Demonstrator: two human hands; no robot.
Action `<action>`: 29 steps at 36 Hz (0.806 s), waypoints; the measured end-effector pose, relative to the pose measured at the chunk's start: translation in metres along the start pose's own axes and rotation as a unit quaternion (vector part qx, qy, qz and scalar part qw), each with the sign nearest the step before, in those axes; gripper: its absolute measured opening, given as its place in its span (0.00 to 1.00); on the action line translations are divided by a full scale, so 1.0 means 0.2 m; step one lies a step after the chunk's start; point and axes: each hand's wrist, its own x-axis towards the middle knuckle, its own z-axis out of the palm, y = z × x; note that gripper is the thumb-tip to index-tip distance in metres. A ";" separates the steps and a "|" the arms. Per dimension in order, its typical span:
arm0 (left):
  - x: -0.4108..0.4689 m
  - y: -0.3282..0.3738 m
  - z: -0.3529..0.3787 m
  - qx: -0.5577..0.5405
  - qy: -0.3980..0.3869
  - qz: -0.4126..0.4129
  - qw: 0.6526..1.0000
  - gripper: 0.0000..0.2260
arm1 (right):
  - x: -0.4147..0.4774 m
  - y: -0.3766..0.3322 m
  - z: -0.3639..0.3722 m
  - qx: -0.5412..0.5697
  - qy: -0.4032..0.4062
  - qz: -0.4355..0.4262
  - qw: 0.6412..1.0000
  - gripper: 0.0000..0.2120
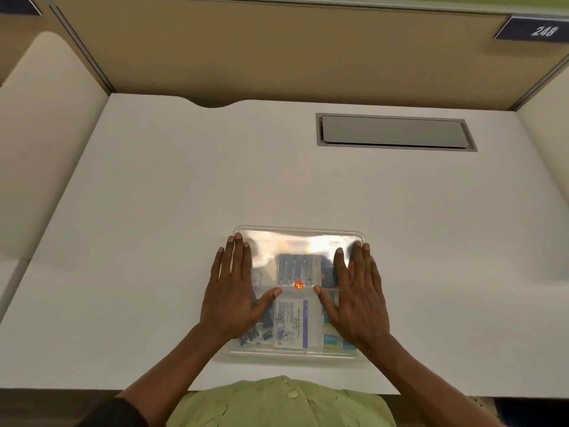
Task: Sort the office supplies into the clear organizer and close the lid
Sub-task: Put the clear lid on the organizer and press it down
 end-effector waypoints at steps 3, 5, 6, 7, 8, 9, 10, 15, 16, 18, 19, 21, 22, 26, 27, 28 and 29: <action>0.04 -0.02 -0.02 0.026 -0.011 -0.006 1.000 0.50 | 0.01 0.00 -0.01 -0.009 -0.002 -0.007 1.000 0.45; 0.08 -0.03 -0.04 0.036 -0.007 -0.003 0.999 0.49 | 0.02 0.00 -0.01 -0.012 0.000 -0.008 1.000 0.45; 0.10 -0.04 -0.05 0.036 -0.002 0.004 0.999 0.48 | 0.02 0.00 -0.01 -0.011 0.000 -0.008 1.000 0.45; 0.12 -0.06 -0.06 0.033 -0.001 0.013 0.999 0.49 | 0.02 0.00 -0.02 -0.010 0.001 -0.009 1.000 0.45; 0.14 -0.07 -0.06 0.029 -0.001 0.023 0.999 0.51 | 0.03 0.00 -0.02 -0.011 0.001 -0.010 1.000 0.45; 0.15 -0.09 -0.06 0.024 -0.002 0.032 0.999 0.53 | 0.03 -0.01 -0.02 -0.013 0.001 -0.011 1.000 0.45; 0.16 -0.10 -0.06 0.016 -0.006 0.041 0.999 0.54 | 0.04 -0.01 -0.01 -0.014 0.000 -0.012 1.000 0.45; 0.19 -0.12 -0.06 -0.023 -0.002 0.068 0.997 0.52 | 0.05 -0.02 -0.02 -0.007 -0.001 -0.006 1.000 0.45; 0.19 -0.13 -0.05 -0.025 -0.001 0.070 0.997 0.52 | 0.06 -0.03 -0.02 -0.006 0.000 -0.005 1.000 0.45; 0.20 -0.13 -0.04 -0.026 0.002 0.072 0.997 0.53 | 0.06 -0.02 -0.02 -0.004 0.000 -0.006 1.000 0.45; 0.20 -0.13 -0.04 -0.027 0.001 0.068 0.997 0.53 | 0.06 -0.02 -0.02 -0.004 -0.001 -0.007 1.000 0.45; 0.20 -0.13 -0.03 -0.021 -0.001 0.059 0.998 0.54 | 0.06 -0.02 -0.01 -0.004 -0.001 -0.008 1.000 0.45; 0.20 -0.13 -0.03 -0.015 0.000 0.056 0.998 0.54 | 0.06 -0.02 -0.01 -0.005 -0.001 -0.009 1.000 0.45; 0.20 -0.12 -0.03 -0.011 0.003 0.055 0.998 0.53 | 0.07 -0.01 0.00 -0.016 -0.004 -0.013 1.000 0.44; 0.20 -0.12 -0.03 -0.012 0.003 0.055 0.998 0.53 | 0.08 -0.01 0.00 -0.014 -0.004 -0.015 1.000 0.44; 0.20 -0.12 -0.03 -0.016 0.005 0.055 0.998 0.53 | 0.08 -0.01 0.00 -0.012 -0.003 -0.015 1.000 0.44; 0.20 -0.12 -0.03 -0.020 0.007 0.055 0.998 0.52 | 0.08 -0.01 0.00 -0.009 -0.002 -0.015 1.000 0.44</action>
